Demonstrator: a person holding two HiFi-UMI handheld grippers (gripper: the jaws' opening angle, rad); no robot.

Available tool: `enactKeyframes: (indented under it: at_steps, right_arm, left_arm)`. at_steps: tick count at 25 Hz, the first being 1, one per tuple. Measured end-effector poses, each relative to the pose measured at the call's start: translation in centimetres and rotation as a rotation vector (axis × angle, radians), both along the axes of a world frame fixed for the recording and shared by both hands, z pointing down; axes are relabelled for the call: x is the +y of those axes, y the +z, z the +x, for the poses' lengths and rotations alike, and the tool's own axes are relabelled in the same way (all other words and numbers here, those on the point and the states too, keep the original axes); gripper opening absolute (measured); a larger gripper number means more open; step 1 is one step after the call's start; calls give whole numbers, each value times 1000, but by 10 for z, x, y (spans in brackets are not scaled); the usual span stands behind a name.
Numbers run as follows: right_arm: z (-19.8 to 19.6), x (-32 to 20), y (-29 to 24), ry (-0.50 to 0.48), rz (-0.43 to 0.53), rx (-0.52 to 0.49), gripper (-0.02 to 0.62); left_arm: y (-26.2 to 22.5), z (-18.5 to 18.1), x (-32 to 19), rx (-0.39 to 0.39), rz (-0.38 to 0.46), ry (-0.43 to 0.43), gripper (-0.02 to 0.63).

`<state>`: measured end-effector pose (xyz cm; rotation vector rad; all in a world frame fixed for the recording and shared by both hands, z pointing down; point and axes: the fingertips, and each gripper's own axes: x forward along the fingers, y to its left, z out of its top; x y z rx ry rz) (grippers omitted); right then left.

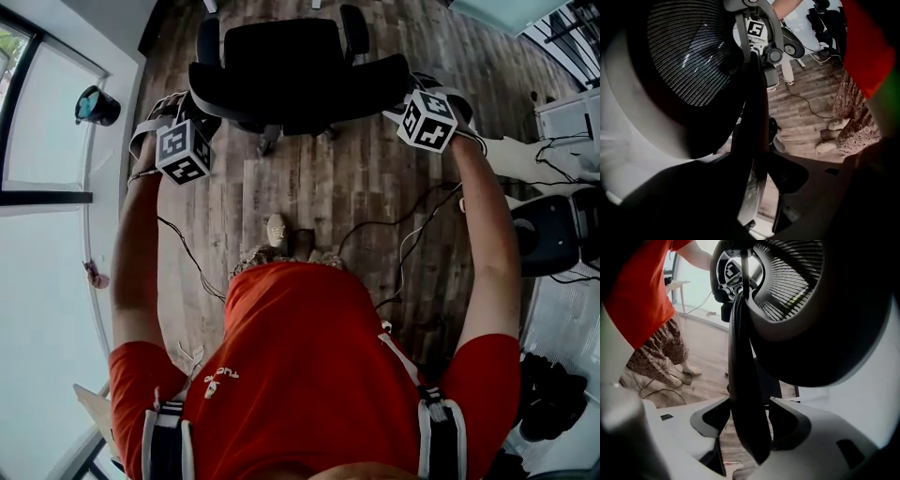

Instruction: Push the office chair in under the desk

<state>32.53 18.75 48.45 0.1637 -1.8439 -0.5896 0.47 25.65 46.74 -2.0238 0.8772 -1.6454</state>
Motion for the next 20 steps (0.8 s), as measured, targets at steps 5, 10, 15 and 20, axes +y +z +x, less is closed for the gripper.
enactKeyframes:
  at_steps: [5,10,15,20]
  right_arm:
    - [-12,-7,9,-63,45,10,138]
    - [-17,-12,8,-118,93,6,121]
    - [-30,-23,9,-123,102,1,120]
    - [-46,-48,11,-112,107,3,120]
  left_arm:
    - [2,0,-8,-49,42,32,137]
    - [4,-5,-11,-78,25,47,92]
    - [6,-18,-24,-88,22,51,86]
    - [8,-38,-50,-104,29,41,84]
